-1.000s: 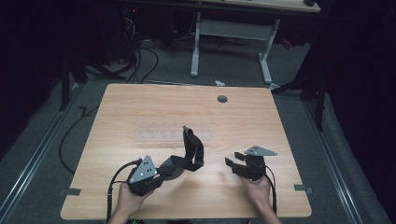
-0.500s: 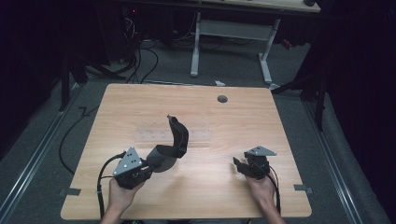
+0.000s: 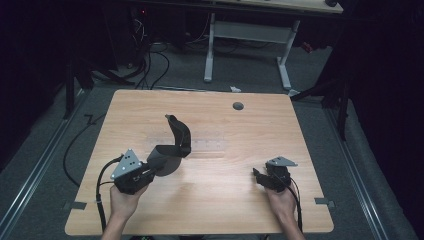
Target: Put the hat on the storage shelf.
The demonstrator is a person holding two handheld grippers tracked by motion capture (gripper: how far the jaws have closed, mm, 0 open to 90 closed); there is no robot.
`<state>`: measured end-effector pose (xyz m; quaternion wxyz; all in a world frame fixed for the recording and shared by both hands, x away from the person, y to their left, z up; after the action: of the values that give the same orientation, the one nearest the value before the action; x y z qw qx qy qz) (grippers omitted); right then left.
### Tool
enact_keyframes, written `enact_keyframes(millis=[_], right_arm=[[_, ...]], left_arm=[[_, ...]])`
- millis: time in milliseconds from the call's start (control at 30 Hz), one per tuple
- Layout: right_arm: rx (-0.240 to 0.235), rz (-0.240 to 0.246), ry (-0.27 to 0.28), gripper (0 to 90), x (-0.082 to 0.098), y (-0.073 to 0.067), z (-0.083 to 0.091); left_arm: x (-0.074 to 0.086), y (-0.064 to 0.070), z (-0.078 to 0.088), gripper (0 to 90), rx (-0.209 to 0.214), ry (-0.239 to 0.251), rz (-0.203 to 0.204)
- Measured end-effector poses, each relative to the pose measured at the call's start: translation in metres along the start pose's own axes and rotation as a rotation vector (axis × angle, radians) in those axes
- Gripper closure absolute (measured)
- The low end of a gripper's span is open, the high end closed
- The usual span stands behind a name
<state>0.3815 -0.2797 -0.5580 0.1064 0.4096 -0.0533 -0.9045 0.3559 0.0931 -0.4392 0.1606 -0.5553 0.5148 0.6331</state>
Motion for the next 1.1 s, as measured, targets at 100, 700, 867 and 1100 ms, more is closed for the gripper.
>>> enact_keyframes(millis=[100, 700, 867, 1100], right_arm=[[0.0, -0.001, 0.0, 41.4, 0.0, 0.0, 0.0], [-0.001, 0.0, 0.0, 41.0, 0.0, 0.0, 0.0], [-0.001, 0.001, 0.0, 40.9, 0.0, 0.0, 0.0], [-0.001, 0.0, 0.0, 40.9, 0.0, 0.0, 0.0]], left_arm=[[-0.005, -0.005, -0.001, 86.8, -0.015, 0.019, -0.009], [-0.038, -0.041, -0.003, 86.8, -0.118, 0.117, -0.066], [-0.042, -0.052, -0.009, 86.8, -0.154, 0.112, -0.092], [-0.046, -0.067, -0.014, 86.8, -0.192, 0.124, -0.099]])
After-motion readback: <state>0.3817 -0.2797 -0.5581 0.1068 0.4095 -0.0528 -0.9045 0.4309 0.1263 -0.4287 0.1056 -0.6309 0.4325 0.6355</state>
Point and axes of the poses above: each handheld gripper's, and its own axes: z roughly backward along the jaws, x roughly out of its underside, y roughly to its right, the point moved 4 cm from there along -z, roughly forward along the jaws, and after that the axes turned 14 degrees about x, right-handed, at the moved point
